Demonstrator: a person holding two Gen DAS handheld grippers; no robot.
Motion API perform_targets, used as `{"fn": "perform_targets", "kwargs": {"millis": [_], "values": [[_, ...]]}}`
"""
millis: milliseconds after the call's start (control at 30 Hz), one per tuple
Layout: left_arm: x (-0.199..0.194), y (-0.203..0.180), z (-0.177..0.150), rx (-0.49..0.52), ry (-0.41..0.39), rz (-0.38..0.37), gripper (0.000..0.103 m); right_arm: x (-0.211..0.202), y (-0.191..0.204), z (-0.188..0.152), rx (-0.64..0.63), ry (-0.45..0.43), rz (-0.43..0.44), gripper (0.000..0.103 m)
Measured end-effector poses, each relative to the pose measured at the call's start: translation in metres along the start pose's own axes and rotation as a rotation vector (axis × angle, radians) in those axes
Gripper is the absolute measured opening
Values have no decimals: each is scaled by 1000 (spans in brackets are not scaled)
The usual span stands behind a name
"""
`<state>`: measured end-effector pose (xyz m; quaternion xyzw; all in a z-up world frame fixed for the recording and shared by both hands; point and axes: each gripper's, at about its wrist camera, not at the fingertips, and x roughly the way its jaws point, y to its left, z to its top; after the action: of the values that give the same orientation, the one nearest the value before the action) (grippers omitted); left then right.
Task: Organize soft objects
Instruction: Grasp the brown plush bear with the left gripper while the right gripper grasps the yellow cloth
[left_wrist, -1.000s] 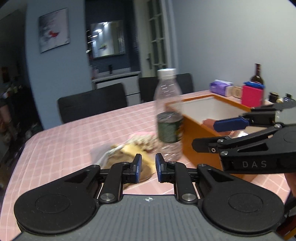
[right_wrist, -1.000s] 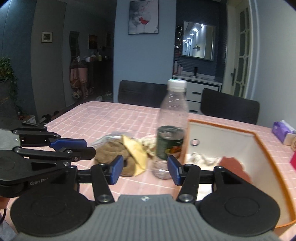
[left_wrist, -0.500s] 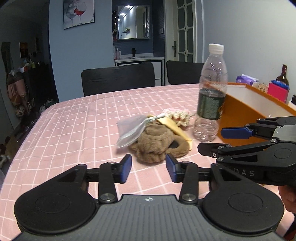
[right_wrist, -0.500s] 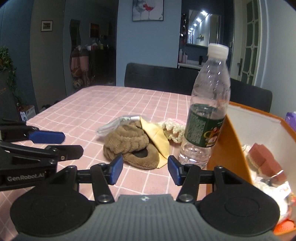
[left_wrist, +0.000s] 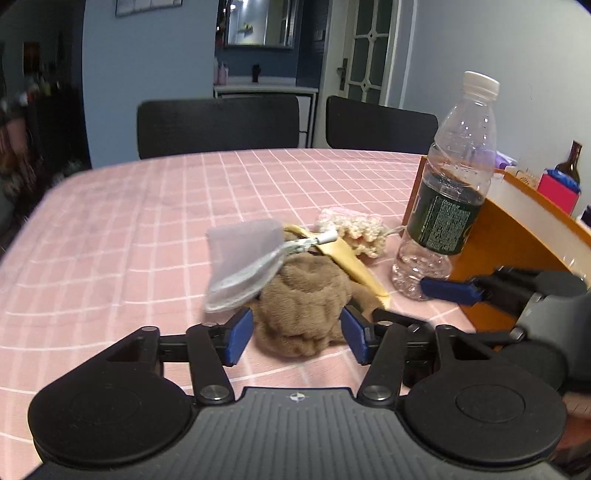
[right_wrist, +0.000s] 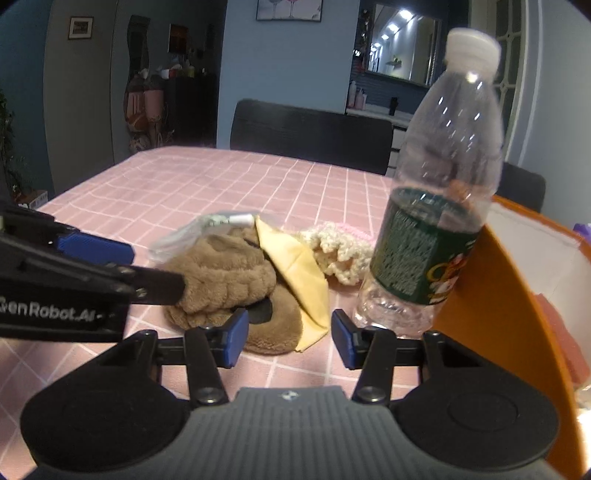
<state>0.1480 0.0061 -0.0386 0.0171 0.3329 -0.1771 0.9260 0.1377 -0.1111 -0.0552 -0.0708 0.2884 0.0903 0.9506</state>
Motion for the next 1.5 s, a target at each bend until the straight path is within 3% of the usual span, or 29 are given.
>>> {"fn": "perform_targets", "kwargs": {"millis": [133,200,233,267,400,533,833,933,1000,1100,1167,1200,1300,1433,1500], "values": [[19,-4,3,-7,31,-6,68,15,-2,-3,10,29,22,40],[27,-5,3,-3,31,15,68,20,-3,-5,16,38,38,26],[31,-7,3,-1,35,28,65,23,-3,-5,20,42,47,22],[33,-7,2,-3,36,36,53,26,-4,-5,24,50,58,15],[28,-5,-1,-35,34,27,35,35,-6,-7,52,74,97,0],[10,-4,-7,-51,26,24,29,25,-7,-7,55,72,125,0],[-51,-5,-39,-19,71,26,28,-24,-4,-19,55,81,203,3],[-63,1,-47,-2,101,-5,28,-35,-3,-22,52,69,204,16],[-68,4,-51,6,100,9,31,-35,-3,-22,56,62,204,42],[-73,7,-53,15,63,30,52,-32,-4,-18,84,46,210,45],[-76,6,-54,46,26,9,77,-28,-3,-15,100,39,231,49],[-77,4,-54,63,11,-4,82,-25,-3,-12,118,40,239,52],[-65,1,-51,111,15,-8,85,-11,-6,-7,197,50,273,53],[-44,2,-51,107,66,13,82,8,-7,-8,276,109,319,51],[-37,3,-52,74,76,7,81,10,-8,-11,293,112,327,34]]}}
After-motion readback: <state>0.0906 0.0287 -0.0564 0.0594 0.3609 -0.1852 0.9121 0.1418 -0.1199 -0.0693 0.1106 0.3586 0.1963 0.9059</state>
